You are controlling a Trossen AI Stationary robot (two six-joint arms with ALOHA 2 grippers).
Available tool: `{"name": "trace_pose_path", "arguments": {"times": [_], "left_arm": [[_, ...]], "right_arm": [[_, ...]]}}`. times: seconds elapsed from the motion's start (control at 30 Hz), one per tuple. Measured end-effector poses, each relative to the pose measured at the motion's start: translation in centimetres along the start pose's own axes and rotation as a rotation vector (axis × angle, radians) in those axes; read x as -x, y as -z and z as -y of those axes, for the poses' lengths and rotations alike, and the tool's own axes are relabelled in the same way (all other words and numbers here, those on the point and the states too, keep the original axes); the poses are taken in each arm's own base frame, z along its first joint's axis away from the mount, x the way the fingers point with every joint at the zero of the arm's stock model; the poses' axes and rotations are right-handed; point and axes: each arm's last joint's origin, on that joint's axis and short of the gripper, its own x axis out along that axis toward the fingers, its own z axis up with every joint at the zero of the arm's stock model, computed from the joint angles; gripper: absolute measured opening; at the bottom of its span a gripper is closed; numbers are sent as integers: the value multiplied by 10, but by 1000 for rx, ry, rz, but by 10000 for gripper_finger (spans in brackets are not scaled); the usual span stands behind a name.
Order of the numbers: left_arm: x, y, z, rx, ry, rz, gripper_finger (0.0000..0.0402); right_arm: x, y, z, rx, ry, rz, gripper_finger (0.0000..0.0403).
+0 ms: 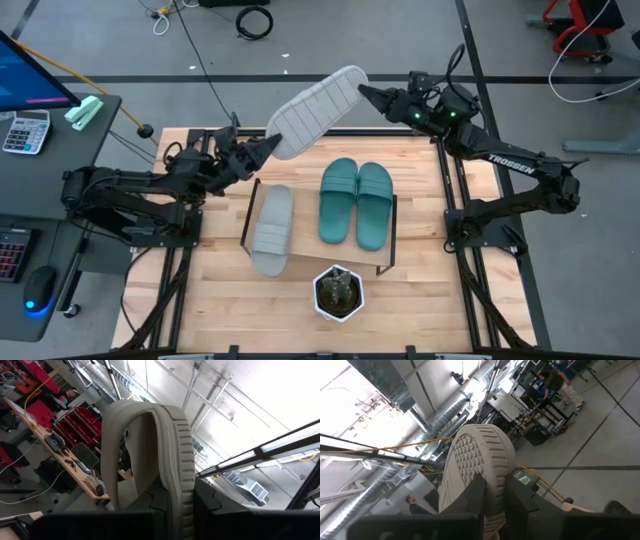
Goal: Pick and place slides into the shelf
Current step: Put the gray slide on the shelf
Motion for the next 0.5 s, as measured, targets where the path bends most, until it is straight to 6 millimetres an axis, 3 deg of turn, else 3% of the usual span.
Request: {"name": "trace_pose_path", "arguments": {"times": [0.1,0.33,0.5], "left_arm": [[0,0,1,-15,7,3,41],[3,-7,6,-56,31,18,41],[8,-17,11,-117,26,44,41]], "right_arm": [[0,0,-1,5,-18,-13,78],[5,-1,-8,17,-94,-81,239],[14,-5,-13,18,-94,-96,297]]}}
